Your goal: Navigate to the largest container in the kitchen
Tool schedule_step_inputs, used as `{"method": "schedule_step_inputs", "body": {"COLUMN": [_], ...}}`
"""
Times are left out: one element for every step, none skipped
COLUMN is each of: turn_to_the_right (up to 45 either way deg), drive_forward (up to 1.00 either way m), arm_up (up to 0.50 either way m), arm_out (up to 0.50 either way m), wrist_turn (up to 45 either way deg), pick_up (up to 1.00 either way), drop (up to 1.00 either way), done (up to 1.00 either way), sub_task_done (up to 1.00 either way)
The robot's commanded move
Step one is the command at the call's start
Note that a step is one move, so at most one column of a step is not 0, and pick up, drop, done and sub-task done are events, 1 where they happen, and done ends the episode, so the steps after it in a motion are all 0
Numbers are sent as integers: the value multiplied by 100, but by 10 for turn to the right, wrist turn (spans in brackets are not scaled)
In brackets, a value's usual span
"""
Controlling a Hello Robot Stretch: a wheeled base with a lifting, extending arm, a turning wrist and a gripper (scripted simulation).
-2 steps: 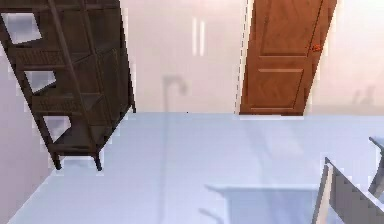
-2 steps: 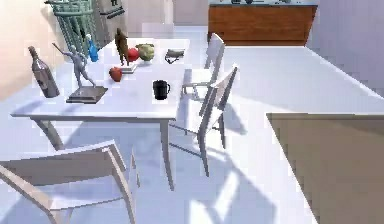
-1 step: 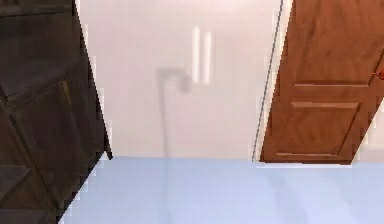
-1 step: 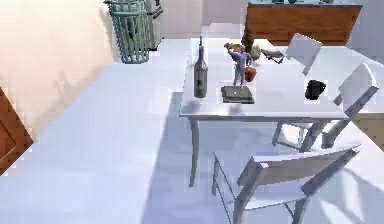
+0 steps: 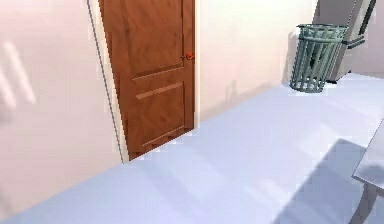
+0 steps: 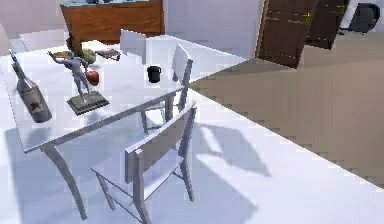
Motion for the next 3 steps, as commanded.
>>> {"method": "schedule_step_inputs", "body": {"turn_to_the_right": [60,0,270], "drive_forward": [0,100,0], "arm_up": [0,0,0], "arm_out": [0,0,0], "wrist_turn": [0,0,0], "pick_up": [0,0,0], "drop": [0,0,0], "done": [0,0,0], "sub_task_done": [0,0,0]}}
